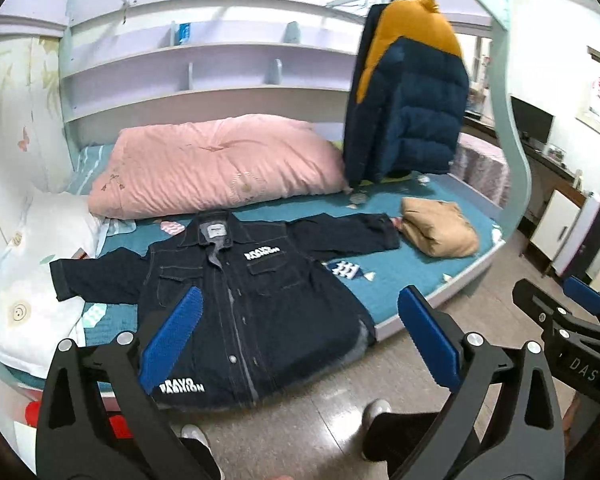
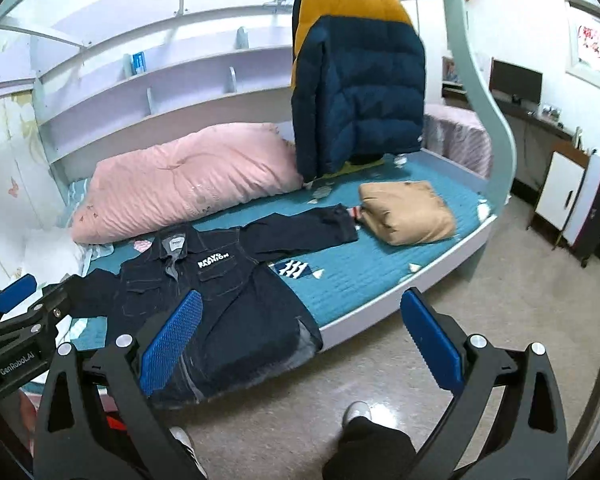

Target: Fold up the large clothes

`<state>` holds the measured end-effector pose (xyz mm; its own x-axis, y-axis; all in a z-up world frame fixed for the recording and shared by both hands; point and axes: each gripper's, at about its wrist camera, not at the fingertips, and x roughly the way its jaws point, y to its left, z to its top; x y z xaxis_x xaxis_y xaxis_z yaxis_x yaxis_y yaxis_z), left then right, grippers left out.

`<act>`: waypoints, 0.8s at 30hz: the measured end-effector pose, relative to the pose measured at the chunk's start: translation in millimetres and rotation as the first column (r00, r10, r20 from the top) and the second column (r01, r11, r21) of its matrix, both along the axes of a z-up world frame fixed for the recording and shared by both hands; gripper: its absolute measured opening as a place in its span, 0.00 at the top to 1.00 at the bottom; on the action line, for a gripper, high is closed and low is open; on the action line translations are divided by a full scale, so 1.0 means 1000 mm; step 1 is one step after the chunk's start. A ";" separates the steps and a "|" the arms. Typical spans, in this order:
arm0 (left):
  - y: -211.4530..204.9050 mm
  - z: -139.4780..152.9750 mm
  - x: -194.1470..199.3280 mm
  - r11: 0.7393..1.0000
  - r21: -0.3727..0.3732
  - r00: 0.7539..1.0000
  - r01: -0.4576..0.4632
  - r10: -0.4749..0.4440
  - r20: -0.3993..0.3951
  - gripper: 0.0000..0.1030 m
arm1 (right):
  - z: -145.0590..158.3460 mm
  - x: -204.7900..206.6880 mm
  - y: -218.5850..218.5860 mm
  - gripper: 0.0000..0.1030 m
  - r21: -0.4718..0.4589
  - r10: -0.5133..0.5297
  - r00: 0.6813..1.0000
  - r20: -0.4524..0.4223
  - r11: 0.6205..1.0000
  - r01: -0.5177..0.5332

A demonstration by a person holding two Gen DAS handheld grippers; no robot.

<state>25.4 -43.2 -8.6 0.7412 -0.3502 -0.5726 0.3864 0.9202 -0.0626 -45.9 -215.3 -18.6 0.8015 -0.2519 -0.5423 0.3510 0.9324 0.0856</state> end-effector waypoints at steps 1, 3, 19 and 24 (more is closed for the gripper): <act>0.001 0.005 -0.014 1.000 0.002 1.000 0.001 -0.001 0.016 0.04 | 0.004 -0.012 0.003 0.07 -0.011 0.005 1.000 0.005 1.000 -0.005; 0.004 0.013 -0.034 1.000 0.005 0.999 0.007 -0.007 0.040 0.04 | 0.010 -0.027 0.007 0.07 -0.034 0.003 1.000 0.012 0.999 -0.003; 0.030 0.062 -0.099 0.999 -0.023 0.992 -0.032 0.035 0.123 0.04 | 0.048 -0.079 0.032 0.07 -0.106 0.025 0.997 0.079 0.994 -0.017; 0.029 0.062 -0.096 0.998 -0.018 0.994 -0.054 0.055 0.095 0.04 | 0.050 -0.081 0.033 0.07 -0.120 0.025 0.997 0.076 0.993 -0.016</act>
